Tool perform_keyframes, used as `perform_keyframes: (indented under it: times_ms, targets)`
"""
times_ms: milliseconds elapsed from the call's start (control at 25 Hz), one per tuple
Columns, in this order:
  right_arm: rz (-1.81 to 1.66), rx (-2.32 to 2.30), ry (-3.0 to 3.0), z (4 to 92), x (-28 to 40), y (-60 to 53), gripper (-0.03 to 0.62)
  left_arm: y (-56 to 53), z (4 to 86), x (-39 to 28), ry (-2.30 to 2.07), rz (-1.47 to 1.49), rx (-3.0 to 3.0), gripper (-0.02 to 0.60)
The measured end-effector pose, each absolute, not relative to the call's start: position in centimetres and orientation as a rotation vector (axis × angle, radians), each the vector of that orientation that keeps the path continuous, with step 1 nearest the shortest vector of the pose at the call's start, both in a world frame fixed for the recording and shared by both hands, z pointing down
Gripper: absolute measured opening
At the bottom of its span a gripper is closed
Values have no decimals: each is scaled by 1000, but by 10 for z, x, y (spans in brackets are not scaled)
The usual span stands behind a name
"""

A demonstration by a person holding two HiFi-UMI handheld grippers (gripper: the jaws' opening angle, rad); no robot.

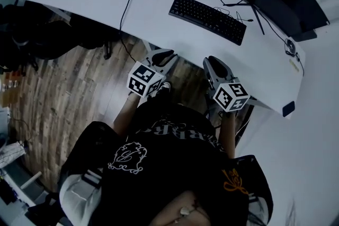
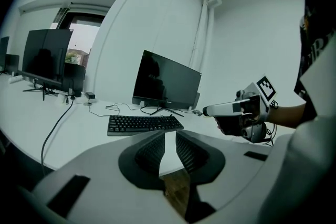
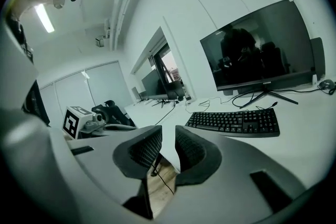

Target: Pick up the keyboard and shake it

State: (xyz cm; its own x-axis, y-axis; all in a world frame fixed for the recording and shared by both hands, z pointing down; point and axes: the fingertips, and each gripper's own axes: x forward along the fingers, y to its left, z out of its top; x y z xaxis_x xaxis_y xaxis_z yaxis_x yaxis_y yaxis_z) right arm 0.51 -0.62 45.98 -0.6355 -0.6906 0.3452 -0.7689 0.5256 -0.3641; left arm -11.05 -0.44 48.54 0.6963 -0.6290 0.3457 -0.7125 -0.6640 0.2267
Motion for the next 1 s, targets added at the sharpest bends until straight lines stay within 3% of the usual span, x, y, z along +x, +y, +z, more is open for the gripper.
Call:
perform_keyframes:
  times_ms: [360,1000]
  targets:
    - [683,1213,-2675,442,38,47,18,51,464,-62,-1086,303,2563,64]
    - [607,1125,-2727,437,67,119,14,127,449,-10,-1101,282,2586,60]
